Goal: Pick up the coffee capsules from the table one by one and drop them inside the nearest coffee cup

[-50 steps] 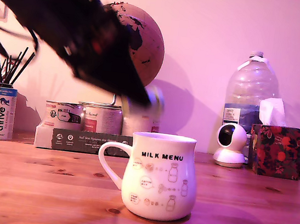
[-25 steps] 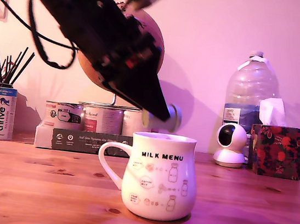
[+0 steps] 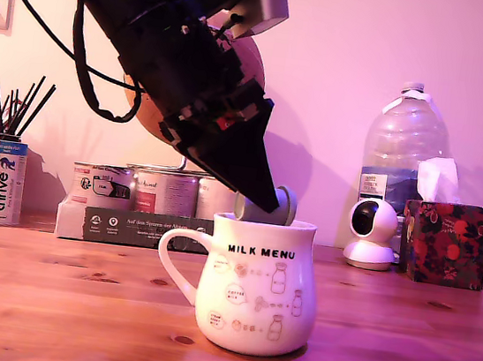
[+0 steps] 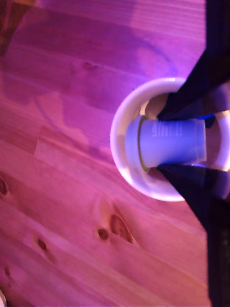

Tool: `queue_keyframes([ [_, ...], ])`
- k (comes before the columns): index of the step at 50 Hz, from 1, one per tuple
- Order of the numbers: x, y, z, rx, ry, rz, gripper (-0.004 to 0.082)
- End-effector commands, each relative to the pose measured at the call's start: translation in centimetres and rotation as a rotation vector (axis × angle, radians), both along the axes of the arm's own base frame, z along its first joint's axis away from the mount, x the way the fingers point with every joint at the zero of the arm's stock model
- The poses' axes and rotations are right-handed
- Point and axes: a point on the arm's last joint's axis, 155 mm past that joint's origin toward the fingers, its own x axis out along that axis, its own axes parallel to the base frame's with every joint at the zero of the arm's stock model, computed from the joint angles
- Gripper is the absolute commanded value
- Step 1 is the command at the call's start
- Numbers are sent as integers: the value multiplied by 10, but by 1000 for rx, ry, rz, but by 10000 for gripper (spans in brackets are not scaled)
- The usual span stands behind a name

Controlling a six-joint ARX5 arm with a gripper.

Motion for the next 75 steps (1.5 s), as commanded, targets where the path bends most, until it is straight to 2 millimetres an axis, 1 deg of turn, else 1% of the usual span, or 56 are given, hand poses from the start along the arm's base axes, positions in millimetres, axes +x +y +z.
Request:
queue_keyframes([
  [1,0,-2,-3,8,0,-9,178],
  [16,3,1,-5,31,-18,7,181],
  [19,2,1,-6,33,-17,8,202],
  [20,2,1,-6,33,-16,8,228],
  [22,2,1,-6,33,-16,7,324],
  [26,3,1,-5,32,-23,10,584],
  [28,4,0,-5,33,-29,12,647],
  [29,4,0,-4,33,-31,12,659],
  [37,2,-6,-1,18,-41,4,651],
  [44,-2,-9,-1,16,-42,-8,580],
  [49,-4,-8,-1,23,-37,-11,474],
  [53,-7,-5,-2,34,-26,-12,332],
  [59,-10,-1,3,36,-23,-12,57],
  [61,-11,0,7,32,-27,-10,-14],
  [62,-10,1,9,30,-29,-7,-30],
  [67,-5,11,16,12,-5,49,-20],
  [75,7,38,16,-8,18,148,-20],
])
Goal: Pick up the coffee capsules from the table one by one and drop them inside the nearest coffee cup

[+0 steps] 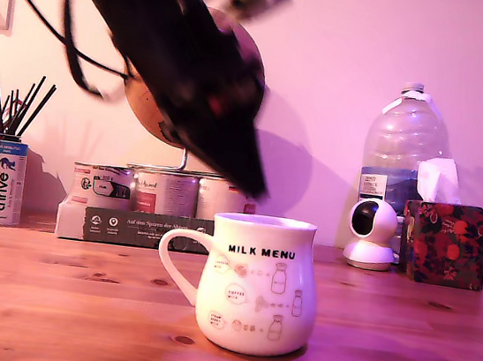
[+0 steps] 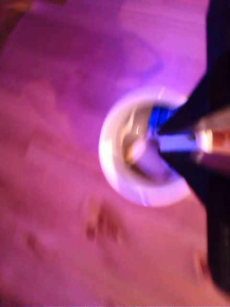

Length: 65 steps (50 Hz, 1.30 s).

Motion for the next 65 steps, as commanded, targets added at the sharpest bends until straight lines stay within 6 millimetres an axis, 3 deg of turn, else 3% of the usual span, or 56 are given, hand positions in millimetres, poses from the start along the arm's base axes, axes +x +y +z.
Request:
queue_keyframes([
  [1,5,18,-6,-9,18,61,-20],
  [21,40,106,28,-166,-47,311,-20],
  [34,53,156,37,-259,-77,494,-20],
  [52,35,200,26,-317,-205,588,-20],
  [53,34,202,26,-408,-137,672,-20],
  [57,27,211,24,-415,-167,693,-20],
  [65,12,222,31,-443,-243,713,-20],
])
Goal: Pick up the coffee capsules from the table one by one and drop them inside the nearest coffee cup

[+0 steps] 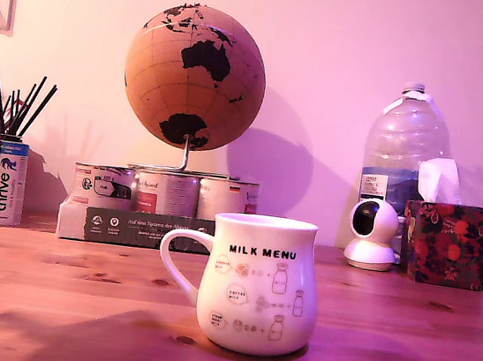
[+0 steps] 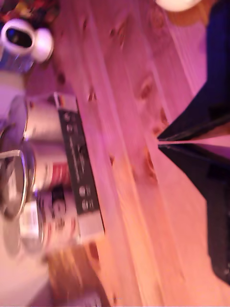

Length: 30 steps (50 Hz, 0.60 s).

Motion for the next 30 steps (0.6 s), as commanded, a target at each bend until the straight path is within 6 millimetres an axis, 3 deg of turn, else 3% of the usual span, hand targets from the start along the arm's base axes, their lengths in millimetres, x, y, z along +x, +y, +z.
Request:
queue_keyframes([
  [1,-6,4,1,-4,-26,14,-20],
  [30,-54,31,34,-62,-183,118,-20],
])
